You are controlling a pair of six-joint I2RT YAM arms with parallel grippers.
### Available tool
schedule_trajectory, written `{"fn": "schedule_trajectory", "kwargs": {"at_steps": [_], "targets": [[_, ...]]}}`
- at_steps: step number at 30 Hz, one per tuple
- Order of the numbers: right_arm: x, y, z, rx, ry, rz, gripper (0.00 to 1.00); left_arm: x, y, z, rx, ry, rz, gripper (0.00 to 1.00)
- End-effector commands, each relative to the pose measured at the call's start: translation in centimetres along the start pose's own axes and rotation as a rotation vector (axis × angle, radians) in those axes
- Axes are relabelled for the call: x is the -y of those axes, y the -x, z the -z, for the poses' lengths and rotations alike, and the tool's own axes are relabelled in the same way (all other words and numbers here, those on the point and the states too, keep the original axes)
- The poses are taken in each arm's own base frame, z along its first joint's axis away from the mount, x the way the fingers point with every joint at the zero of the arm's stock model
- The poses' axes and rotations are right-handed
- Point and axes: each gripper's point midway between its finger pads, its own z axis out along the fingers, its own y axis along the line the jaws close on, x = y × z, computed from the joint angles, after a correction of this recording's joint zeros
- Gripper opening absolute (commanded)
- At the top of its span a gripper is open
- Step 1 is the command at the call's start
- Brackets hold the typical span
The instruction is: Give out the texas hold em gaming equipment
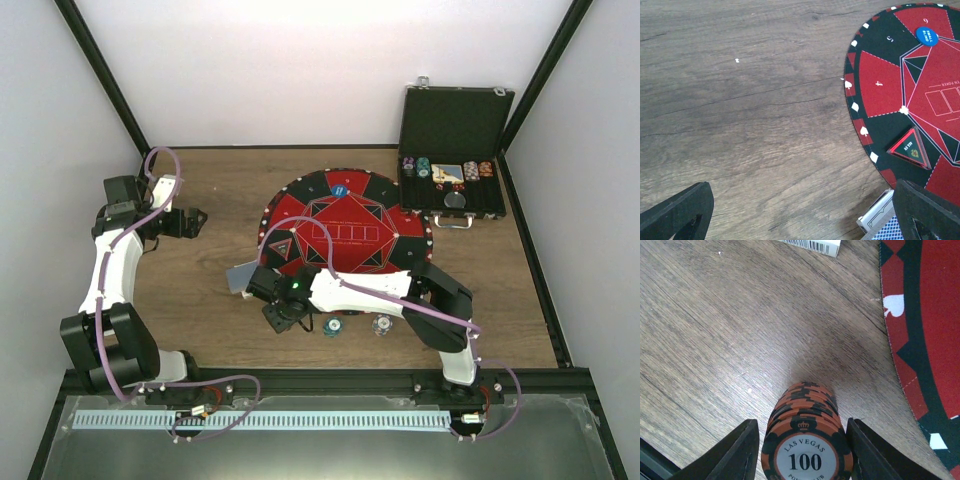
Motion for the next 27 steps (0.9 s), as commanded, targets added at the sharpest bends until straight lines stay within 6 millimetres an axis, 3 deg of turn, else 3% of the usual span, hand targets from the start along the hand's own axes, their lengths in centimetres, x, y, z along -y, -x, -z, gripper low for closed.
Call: {"fn": "schedule_trajectory", "kwargs": {"at_steps": [1,10,16,21,27], "targets": [[-0.3,1.0,1.0,0.035,-0.002,0.006,0.48,0.2,0.4,0.6,0.02,-0.005,-0.019,1.0],[-0.3,0.7,0.5,0.018,0.003,0.013,0.44,0.0,0.6,0.8,0.027,0.0,-0.019,1.0],[-0.4,0.9,0.8,0.022,0.008,0.014,0.22,-0.2,0.7,1.0,0.03,0.004,-0.015,1.0],[-0.5,1.8,2.1,0.05,0.011,0.011,0.08,-0.4,0.8,1.2,0.034,0.005,-0.014,1.0],[1.2,4.7,4.5,0.108,0.003,-0.015,0.03,-0.5,0.8,1.4,0.037,0.003,-0.01,1.0]]}}
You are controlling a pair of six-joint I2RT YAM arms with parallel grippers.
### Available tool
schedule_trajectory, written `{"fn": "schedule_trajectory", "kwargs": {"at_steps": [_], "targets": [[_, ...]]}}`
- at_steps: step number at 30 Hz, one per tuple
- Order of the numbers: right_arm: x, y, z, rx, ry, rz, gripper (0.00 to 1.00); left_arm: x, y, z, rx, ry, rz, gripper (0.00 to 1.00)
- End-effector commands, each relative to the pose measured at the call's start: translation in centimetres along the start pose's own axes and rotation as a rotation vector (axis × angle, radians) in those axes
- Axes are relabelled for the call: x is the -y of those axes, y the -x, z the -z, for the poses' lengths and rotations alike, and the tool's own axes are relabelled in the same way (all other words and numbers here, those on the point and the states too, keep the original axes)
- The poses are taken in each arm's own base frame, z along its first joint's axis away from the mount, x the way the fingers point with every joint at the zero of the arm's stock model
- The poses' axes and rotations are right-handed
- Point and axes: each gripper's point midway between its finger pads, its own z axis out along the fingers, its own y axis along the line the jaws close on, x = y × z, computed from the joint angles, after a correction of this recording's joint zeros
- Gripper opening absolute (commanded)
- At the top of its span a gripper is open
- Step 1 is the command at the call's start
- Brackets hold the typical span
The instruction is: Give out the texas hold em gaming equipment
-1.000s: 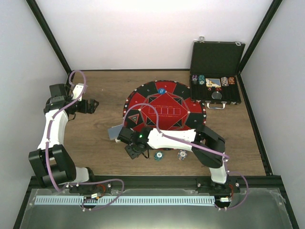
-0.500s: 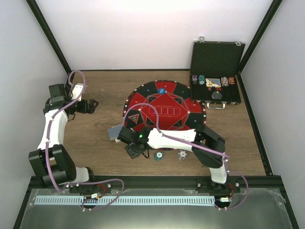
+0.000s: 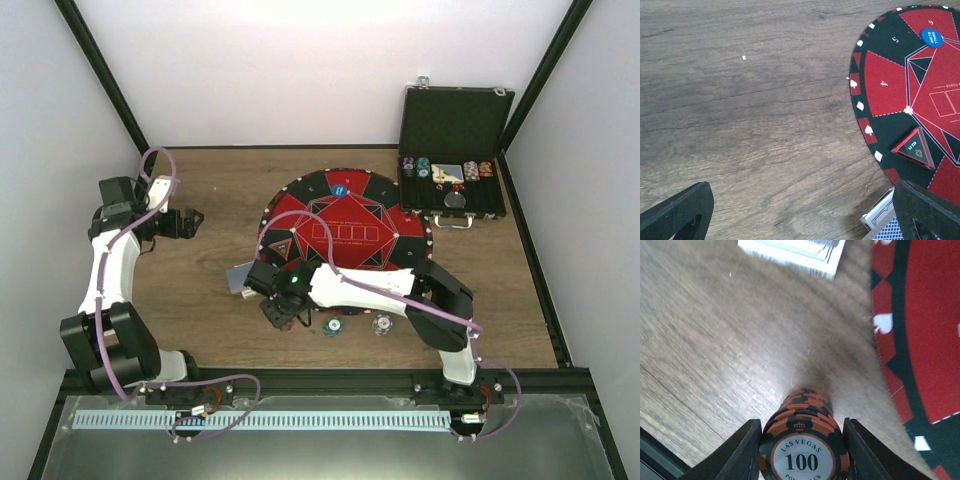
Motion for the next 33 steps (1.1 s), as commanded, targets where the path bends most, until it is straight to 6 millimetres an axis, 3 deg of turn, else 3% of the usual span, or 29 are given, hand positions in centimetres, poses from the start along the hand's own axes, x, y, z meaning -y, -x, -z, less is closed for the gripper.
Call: {"fn": "schedule_trajectory", "kwargs": {"at_steps": [1,7,12,17,26,33], "targets": [[1.7,4.4,4.1,0.114,0.004,-0.033,0.03,0.2,1.0,1.0,0.035,-0.007,-0.024,1.0],[6.2,8.4,4.9,0.18,-0.037,-0.078,0.03,0.1,1.0,1.1,0.033,-0.012,-0.017,1.0],[11.0,11.2,2.8,0.191,-0.098,-0.116,0.03,0.2,1.2,1.2,0.038,-0.017,-0.016,1.0],[14.5,12.9,0.4,0.178,-0.132,-0.148,0.03,0.2,1.2,1.3,0.038,-0.014,-0.021,1.0],[14.4,12.0,-4.4,0.1,-0.085,-0.151,0.03,0.3,1.3,1.5,0.041,-0.023,-0.023,1.0],[13.8,12.0,-6.2,0.084,-0.053,-0.15,0.03,0.2,1.1,1.3,0.036,-0.022,-0.022,1.0]]}}
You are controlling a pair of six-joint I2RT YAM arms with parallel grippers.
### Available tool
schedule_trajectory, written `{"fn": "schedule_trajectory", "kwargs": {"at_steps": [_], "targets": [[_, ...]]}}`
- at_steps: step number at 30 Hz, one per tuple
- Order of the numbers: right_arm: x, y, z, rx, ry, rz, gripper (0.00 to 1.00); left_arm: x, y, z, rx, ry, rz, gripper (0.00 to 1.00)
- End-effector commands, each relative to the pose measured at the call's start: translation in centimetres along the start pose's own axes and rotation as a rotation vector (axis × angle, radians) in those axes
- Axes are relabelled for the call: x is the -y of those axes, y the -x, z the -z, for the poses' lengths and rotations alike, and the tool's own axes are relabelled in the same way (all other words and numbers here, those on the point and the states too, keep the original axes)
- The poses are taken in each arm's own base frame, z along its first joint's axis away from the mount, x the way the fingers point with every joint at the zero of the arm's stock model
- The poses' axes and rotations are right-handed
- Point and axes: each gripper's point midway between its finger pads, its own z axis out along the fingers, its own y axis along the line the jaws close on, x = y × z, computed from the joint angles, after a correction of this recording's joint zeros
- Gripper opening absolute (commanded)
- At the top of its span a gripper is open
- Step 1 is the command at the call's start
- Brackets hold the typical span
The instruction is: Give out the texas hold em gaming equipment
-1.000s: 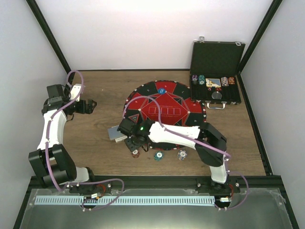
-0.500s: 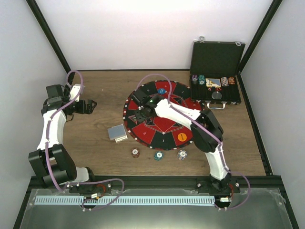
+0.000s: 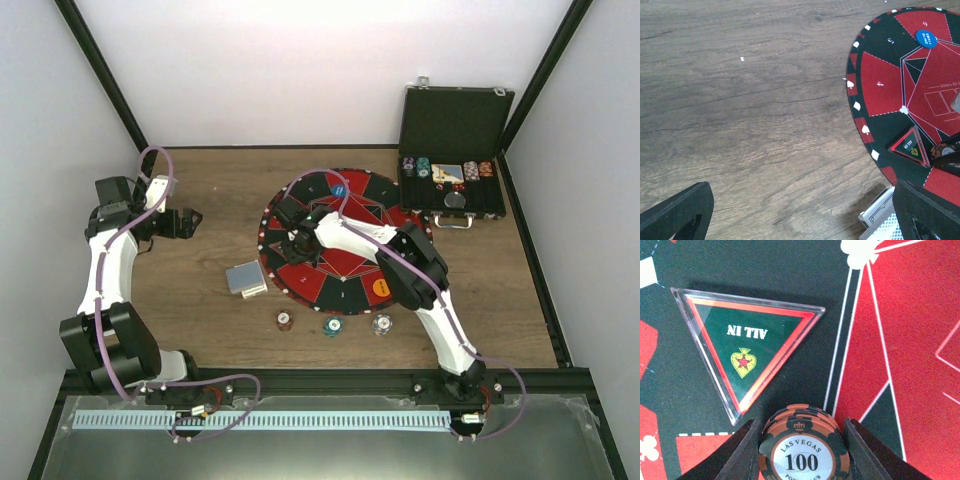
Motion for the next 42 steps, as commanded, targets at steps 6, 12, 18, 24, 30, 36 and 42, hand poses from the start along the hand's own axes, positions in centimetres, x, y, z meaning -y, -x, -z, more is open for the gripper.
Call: {"fn": "schedule_trajectory", "kwargs": {"at_steps": [6,12,18,24,30,36,42], "targets": [[-1.8,2.0,-1.0,0.026,0.058,0.019,0.03,0.1,1.0,0.7,0.034,-0.007,-0.015,1.0],[-1.1,1.8,-0.8,0.025,0.027,0.02,0.19,0.2,1.0,0.6,0.032,-0.011,-0.015,1.0],[-1.0,3.1,2.0,0.073,0.014,0.024,0.56,0.4,0.9,0.8,0.031,-0.015,-0.017,1.0],[-2.1,3.6,7.0,0.143,0.004,0.05,0.69,0.5,1.0,1.1,0.032,-0.017,-0.019,1.0],[-7.6,-1.3,10.9,0.152,0.084,0.116,0.72,0.8,1.2,1.3,0.04,-0.02,-0.022,1.0],[-12.3,-8.2,10.7,0.065,0.139,0.182,0.79,0.8,1.2,1.3,0.04,-0.024,-0.02,1.0],[-13.0,-11.8,8.3,-0.016,0.116,0.213,0.8,0.9,1.3,1.5,0.044,-0.022,-0.024,1.0]]}}
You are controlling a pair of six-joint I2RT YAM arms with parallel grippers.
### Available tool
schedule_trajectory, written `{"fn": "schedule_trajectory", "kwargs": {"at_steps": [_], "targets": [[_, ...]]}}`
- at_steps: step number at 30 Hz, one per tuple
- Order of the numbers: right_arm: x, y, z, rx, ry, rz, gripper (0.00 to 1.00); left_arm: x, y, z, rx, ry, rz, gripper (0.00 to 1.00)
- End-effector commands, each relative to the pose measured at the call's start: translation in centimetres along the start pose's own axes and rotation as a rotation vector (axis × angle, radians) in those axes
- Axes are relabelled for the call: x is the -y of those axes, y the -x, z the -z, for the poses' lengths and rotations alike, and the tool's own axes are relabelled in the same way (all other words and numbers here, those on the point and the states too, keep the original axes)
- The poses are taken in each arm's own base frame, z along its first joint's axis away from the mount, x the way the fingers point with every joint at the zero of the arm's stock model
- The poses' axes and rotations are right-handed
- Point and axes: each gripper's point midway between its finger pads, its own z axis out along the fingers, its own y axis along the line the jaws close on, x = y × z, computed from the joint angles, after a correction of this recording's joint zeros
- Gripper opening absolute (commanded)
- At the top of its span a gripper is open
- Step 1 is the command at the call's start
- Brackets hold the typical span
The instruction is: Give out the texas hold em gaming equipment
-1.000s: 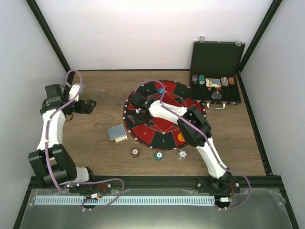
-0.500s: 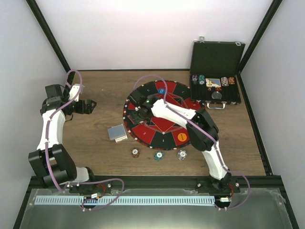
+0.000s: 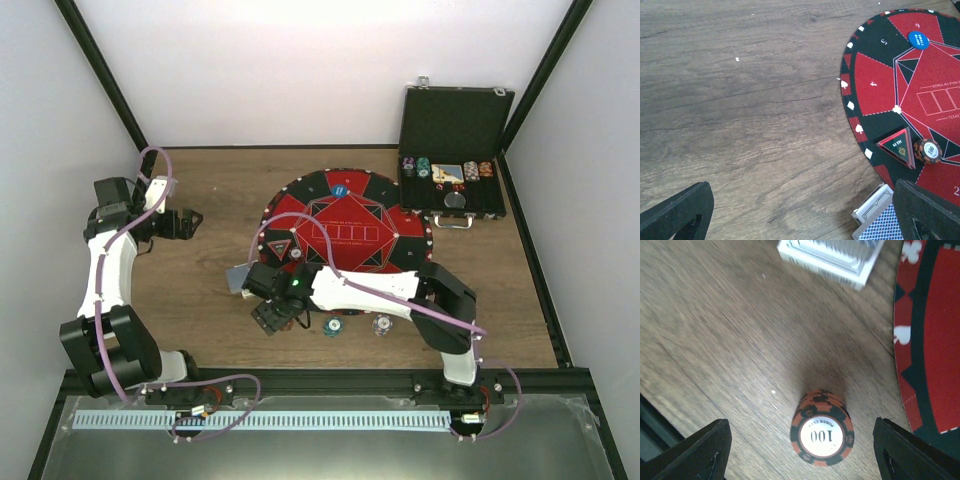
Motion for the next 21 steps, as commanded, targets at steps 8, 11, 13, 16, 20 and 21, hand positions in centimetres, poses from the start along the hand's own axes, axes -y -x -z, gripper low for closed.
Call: {"fn": "schedule_trajectory", "kwargs": {"at_steps": [8,11,13,16,20,21], "targets": [[1.2,-2.6,-3.0,-0.073,-0.047,-0.031,0.75,0.5,1.4,1.2,0.039,-0.005,-0.029,1.0],[1.3,-3.2,-3.8,-0.09,-0.05,-0.028,0.73,0.4,1.4,1.1,0.039,-0.007,-0.027,1.0],[1.3,-3.1,-3.9,-0.087,-0.049,-0.028,0.69,0.4,1.4,1.1,0.039,-0.007,-0.026,1.0],[1.3,-2.9,-4.0,-0.078,-0.049,-0.031,0.65,0.4,1.3,1.1,0.037,-0.004,-0.027,1.0],[1.2,-2.6,-3.9,-0.071,-0.05,-0.03,0.58,0.4,1.3,1.0,0.036,-0.006,-0.027,1.0],[1.2,-2.5,-3.9,-0.07,-0.052,-0.03,0.56,0.4,1.4,1.0,0.038,-0.006,-0.025,1.0]]}}
